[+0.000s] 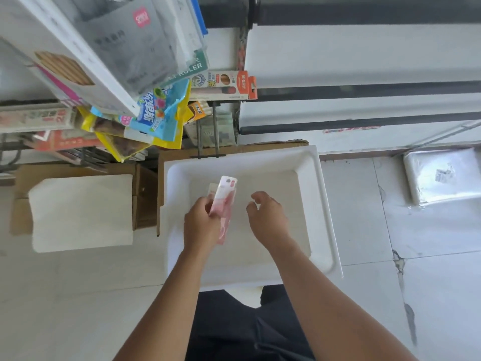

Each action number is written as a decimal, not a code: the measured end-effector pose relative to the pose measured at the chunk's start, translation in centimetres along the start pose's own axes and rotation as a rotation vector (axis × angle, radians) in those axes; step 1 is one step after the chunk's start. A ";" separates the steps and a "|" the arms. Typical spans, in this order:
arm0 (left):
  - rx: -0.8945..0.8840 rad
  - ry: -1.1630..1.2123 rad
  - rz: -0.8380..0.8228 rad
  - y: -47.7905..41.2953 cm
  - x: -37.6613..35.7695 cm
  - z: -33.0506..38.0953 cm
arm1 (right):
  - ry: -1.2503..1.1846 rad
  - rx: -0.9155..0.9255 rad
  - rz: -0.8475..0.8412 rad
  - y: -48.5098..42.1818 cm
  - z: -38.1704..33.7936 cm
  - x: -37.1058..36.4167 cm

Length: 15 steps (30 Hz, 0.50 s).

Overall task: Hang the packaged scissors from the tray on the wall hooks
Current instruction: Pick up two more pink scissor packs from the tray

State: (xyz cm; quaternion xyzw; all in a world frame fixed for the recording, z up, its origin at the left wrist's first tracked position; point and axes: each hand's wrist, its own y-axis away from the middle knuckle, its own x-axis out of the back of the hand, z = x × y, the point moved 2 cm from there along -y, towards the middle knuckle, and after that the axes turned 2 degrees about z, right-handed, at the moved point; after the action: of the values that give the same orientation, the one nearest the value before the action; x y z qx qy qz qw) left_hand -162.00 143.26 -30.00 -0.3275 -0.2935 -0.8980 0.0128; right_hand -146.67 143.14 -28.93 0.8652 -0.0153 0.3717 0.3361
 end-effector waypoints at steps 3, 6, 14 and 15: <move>-0.008 0.107 0.057 1.5 2.4 0.5 | -0.051 -0.072 -0.023 0.2 -0.6 -1.9; 0.001 0.207 0.105 1.9 4.7 1.0 | -0.100 -0.134 -0.023 0.2 -1.5 -4.1; -0.060 0.257 0.133 2.0 9.5 1.3 | -0.071 -0.367 0.001 -0.3 -3.8 -11.1; -0.052 0.260 0.136 2.0 9.9 1.0 | -0.014 -0.364 0.002 -0.2 -3.9 -11.7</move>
State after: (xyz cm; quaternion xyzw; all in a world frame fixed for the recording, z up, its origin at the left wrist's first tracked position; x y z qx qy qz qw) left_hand -168.80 143.85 -22.45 -0.2278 -0.2431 -0.9372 0.1030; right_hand -157.52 143.04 -34.72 0.7928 -0.0853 0.3571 0.4865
